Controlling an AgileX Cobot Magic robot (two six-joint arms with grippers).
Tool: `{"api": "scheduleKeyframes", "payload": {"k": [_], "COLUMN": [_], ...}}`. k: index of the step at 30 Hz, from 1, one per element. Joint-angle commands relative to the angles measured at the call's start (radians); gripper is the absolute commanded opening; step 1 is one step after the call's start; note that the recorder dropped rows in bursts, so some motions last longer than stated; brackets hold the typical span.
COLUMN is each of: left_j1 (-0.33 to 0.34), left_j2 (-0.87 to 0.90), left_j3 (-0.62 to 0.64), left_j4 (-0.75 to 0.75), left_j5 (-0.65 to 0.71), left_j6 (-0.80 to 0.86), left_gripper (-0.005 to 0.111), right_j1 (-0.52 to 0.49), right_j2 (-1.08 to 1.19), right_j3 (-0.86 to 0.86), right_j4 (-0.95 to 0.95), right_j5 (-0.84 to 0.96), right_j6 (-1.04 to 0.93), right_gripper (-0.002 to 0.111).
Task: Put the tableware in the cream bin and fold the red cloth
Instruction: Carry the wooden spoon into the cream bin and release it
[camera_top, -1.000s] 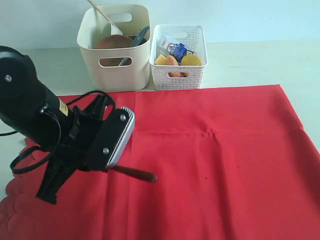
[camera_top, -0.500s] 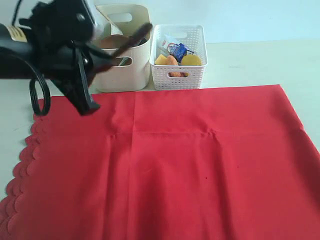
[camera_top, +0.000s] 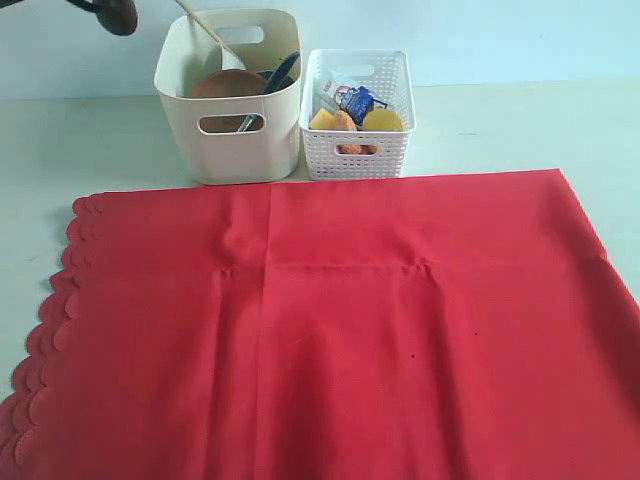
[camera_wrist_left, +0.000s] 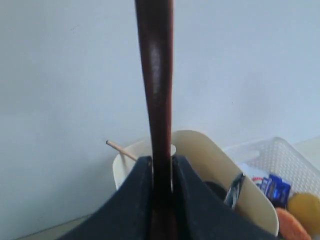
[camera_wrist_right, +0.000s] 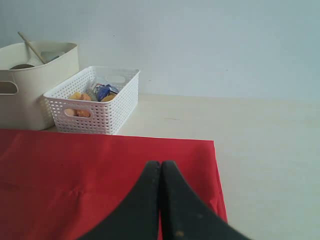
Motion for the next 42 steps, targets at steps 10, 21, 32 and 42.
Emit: {"api": "scheduleKeyframes", "payload": {"k": [10,21,32,42], "left_j1": [0.003,0.003,0.003,0.003], "left_j2": [0.395,0.562,0.622,0.594], "left_j3": [-0.285,-0.324,-0.324,-0.327], "left_j4": [0.024,0.024,0.024,0.024], "left_j5": [-0.092,-0.081,-0.053,0.007], "left_j6": [-0.143,-0.181,-0.191,-0.189], "left_gripper": [0.0,0.0,0.0,0.054], "right_j1": [-0.005,-0.005,-0.005,-0.005], "right_j2": [-0.006,-0.006,-0.006,-0.006], "right_j3": [0.005,0.005,0.005,0.005], "right_j4": [-0.002,-0.002,-0.002,-0.002], "right_j5": [-0.006,-0.006,-0.006,-0.006], "right_j6": [-0.005,-0.005,-0.005,-0.005], "right_gripper": [0.0,0.0,0.0,0.0]}}
